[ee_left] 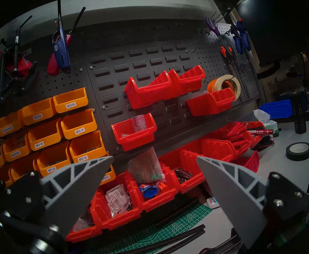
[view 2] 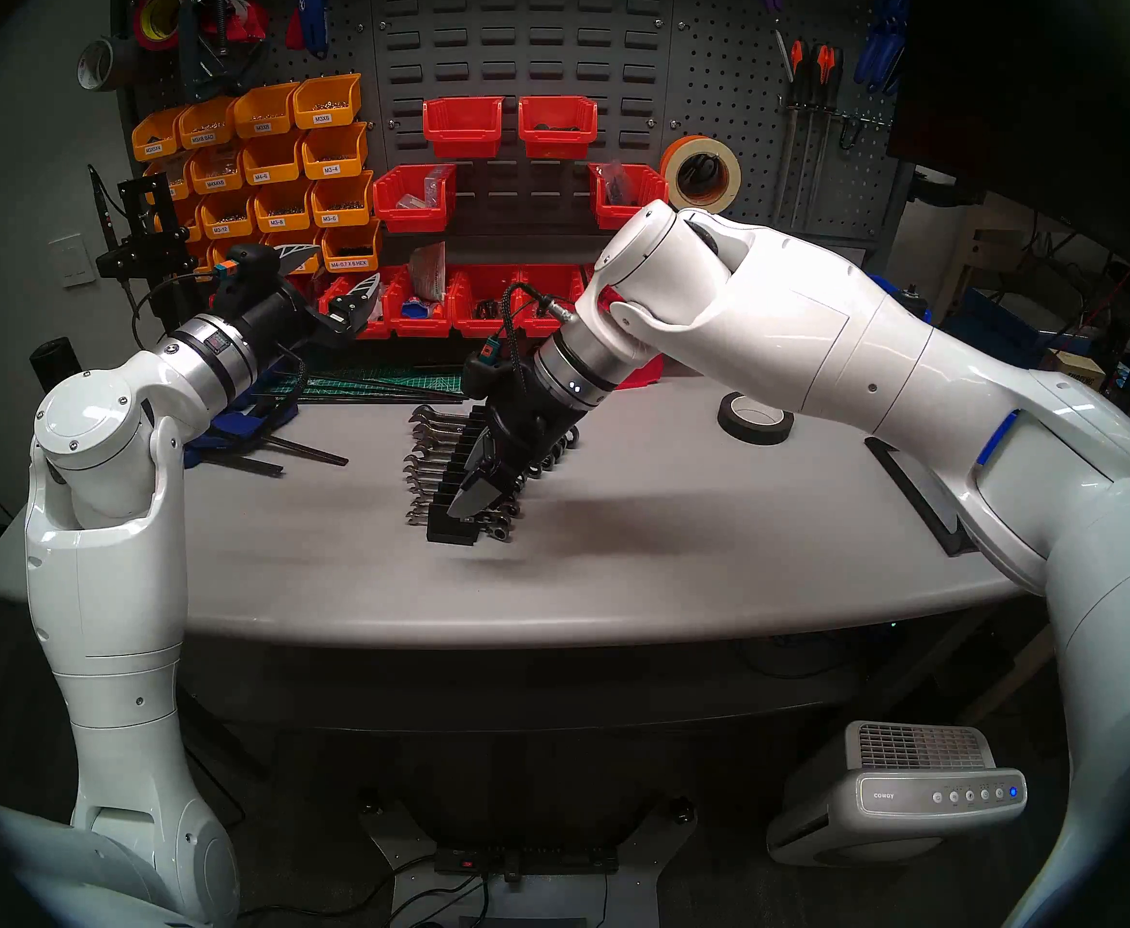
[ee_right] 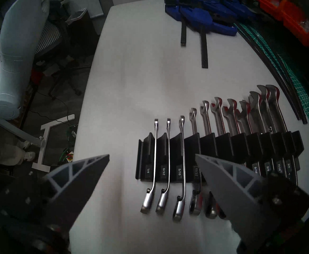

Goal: Put the wrenches on the table into the correct slot in the case

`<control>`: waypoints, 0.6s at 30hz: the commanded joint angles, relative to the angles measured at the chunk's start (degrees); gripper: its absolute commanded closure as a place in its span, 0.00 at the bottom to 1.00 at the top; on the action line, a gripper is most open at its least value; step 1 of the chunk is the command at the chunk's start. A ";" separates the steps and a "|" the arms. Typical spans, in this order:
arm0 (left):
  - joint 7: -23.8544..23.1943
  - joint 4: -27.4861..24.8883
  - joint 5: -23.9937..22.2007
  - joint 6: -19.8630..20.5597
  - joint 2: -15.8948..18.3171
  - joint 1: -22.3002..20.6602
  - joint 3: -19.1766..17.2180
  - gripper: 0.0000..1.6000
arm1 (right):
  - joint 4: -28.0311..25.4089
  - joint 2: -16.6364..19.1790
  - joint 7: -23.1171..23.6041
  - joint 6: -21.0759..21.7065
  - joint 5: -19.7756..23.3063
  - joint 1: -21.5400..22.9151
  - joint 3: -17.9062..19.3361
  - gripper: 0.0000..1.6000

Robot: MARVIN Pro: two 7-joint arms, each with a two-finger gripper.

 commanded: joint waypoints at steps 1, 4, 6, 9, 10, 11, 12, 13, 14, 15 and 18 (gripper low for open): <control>1.61 -1.83 -2.12 0.42 -2.90 -2.38 -0.84 0.00 | -3.72 6.01 -4.12 -1.68 1.51 -0.18 5.00 0.00; 2.74 -1.36 -3.12 0.95 -4.35 -3.14 -1.66 0.00 | -4.58 8.03 -5.95 -2.15 2.00 -1.36 6.43 0.00; 3.61 -1.04 -3.71 1.11 -5.28 -3.60 -2.19 0.00 | -5.07 9.18 -7.48 -2.79 2.44 -2.50 7.58 0.00; 4.08 -0.82 -4.25 1.45 -5.90 -3.91 -2.61 0.00 | -5.43 9.89 -8.62 -3.36 2.98 -3.66 8.81 0.00; 4.67 -0.69 -4.66 1.85 -6.58 -4.06 -2.94 0.00 | -7.27 12.12 -10.12 -4.21 3.93 -4.77 9.84 0.00; 5.12 -0.65 -4.91 1.97 -7.09 -3.94 -3.14 0.00 | -7.63 12.76 -11.16 -4.88 4.28 -5.45 10.65 0.00; 5.40 -0.61 -5.06 2.09 -7.44 -3.87 -3.25 0.00 | -7.56 12.68 -11.47 -4.96 4.35 -6.01 11.22 0.00; 5.28 -0.54 -5.11 2.21 -7.32 -3.65 -3.22 0.00 | -9.11 14.85 -12.63 -6.23 5.43 -6.79 11.78 0.00; 5.48 -0.52 -5.12 2.21 -7.51 -3.52 -3.27 0.00 | -8.20 13.74 -12.99 -6.16 5.15 -7.33 12.46 0.00; 5.67 -0.48 -5.19 2.33 -7.74 -3.42 -3.32 0.00 | -8.52 14.42 -13.11 -6.47 5.34 -7.63 12.55 0.00; 6.60 -0.41 -5.65 2.77 -8.75 -3.55 -3.59 0.00 | -10.17 16.39 -15.34 -8.15 6.73 -10.31 14.31 0.00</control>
